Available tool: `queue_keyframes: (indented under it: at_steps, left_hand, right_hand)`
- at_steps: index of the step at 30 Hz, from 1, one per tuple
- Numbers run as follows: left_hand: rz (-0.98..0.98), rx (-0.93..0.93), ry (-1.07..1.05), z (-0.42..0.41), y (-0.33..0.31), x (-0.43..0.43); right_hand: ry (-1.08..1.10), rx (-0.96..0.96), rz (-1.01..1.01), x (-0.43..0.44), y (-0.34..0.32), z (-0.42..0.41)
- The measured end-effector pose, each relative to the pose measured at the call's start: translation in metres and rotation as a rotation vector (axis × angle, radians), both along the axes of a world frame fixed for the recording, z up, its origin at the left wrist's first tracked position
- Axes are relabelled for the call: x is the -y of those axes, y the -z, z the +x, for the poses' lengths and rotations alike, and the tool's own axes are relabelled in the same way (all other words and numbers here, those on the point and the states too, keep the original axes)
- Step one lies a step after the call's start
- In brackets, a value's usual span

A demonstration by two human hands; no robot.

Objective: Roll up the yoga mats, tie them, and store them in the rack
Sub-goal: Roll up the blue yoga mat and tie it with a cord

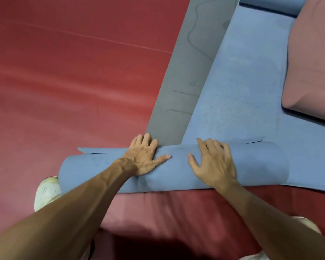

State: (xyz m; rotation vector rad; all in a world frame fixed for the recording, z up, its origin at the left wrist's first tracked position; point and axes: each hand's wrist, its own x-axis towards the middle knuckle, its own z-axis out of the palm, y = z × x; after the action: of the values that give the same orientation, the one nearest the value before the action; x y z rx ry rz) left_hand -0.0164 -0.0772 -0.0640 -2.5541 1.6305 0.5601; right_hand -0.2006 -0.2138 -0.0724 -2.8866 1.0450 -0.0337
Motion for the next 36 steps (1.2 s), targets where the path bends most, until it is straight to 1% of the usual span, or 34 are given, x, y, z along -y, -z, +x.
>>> queue_keyframes:
  at_steps: [2, 4, 5, 7, 11, 15, 18, 23, 26, 30, 33, 36]
  left_hand:
    - [0.045, -0.154, 0.018, -0.007, -0.005, 0.001]
    - [0.207, -0.289, 0.024, -0.013, -0.010, 0.002]
    - [0.262, -0.290, 0.051, -0.018, -0.011, 0.000]
    - [0.298, -0.220, 0.104, -0.027, -0.010, -0.003]
    - [0.273, -0.126, 0.101, -0.045, -0.010, -0.003]
    - [0.245, -0.165, 0.038, -0.046, -0.023, 0.007]
    - [0.225, -0.165, 0.016, -0.057, -0.045, 0.028]
    - [0.109, -0.048, 0.046, -0.090, -0.105, 0.076]
    - [0.035, 0.009, 0.059, -0.115, -0.156, 0.108]
    - [-0.085, 0.075, 0.071, -0.157, -0.226, 0.151]
    - [-0.156, 0.105, 0.089, -0.198, -0.270, 0.179]
    - [-0.224, 0.105, 0.150, -0.248, -0.303, 0.205]
  right_hand:
    - [0.005, 0.053, -0.022, -0.012, 0.002, -0.013]
    - [0.014, 0.086, -0.030, -0.023, 0.004, -0.022]
    - [0.015, 0.094, -0.029, -0.027, 0.005, -0.026]
    - [0.016, 0.110, -0.022, -0.032, 0.007, -0.032]
    - [0.015, 0.091, 0.026, -0.035, 0.007, -0.038]
    - [-0.064, 0.104, 0.073, -0.017, -0.006, -0.040]
    - [-0.099, 0.061, 0.131, 0.011, -0.025, -0.050]
    - [0.012, 0.023, 0.176, 0.055, -0.091, -0.075]
    - [0.066, 0.048, 0.224, 0.084, -0.156, -0.090]
    - [0.044, 0.078, 0.278, 0.135, -0.255, -0.136]
    - [0.130, 0.184, 0.234, 0.163, -0.314, -0.200]
    - [0.279, 0.357, 0.197, 0.161, -0.343, -0.288]
